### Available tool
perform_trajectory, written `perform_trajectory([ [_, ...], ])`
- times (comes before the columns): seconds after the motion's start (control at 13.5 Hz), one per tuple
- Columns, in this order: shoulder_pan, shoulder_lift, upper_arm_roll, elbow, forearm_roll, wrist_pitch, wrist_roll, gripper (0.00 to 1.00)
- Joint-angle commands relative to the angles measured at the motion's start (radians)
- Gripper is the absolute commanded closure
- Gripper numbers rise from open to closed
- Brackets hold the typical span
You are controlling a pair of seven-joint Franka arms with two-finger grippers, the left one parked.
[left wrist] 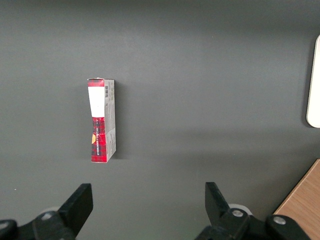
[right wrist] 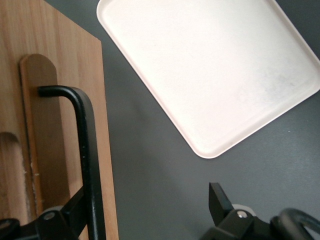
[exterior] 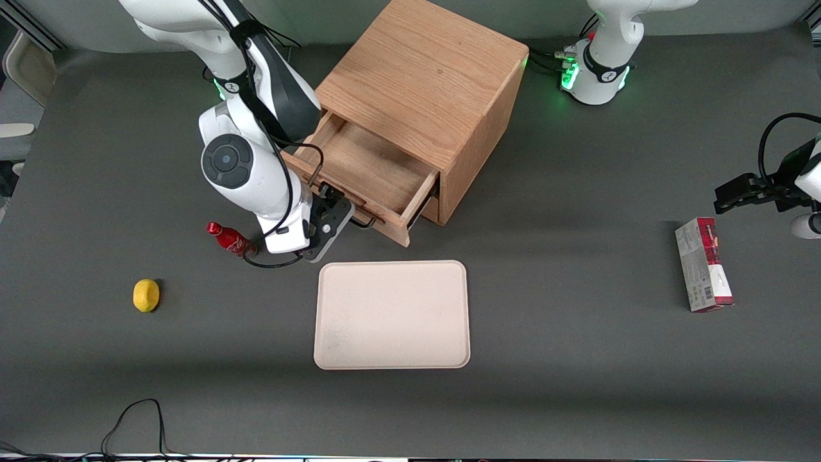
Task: Open upper drawer
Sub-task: 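Pull the upper drawer outward by its handle with the right gripper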
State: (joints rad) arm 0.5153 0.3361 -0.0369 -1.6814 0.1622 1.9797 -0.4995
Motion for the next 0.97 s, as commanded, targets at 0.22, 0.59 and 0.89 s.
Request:
perform_trajectory([
  [0.22, -0.040, 0.067, -0.001, 0.095, -0.016, -0.021, -0.027, 0.00],
  [0.59, -0.073, 0.096, -0.001, 0.124, -0.015, -0.021, -0.048, 0.00],
  [0.89, -0.104, 0.113, -0.001, 0.147, -0.015, -0.022, -0.044, 0.00],
])
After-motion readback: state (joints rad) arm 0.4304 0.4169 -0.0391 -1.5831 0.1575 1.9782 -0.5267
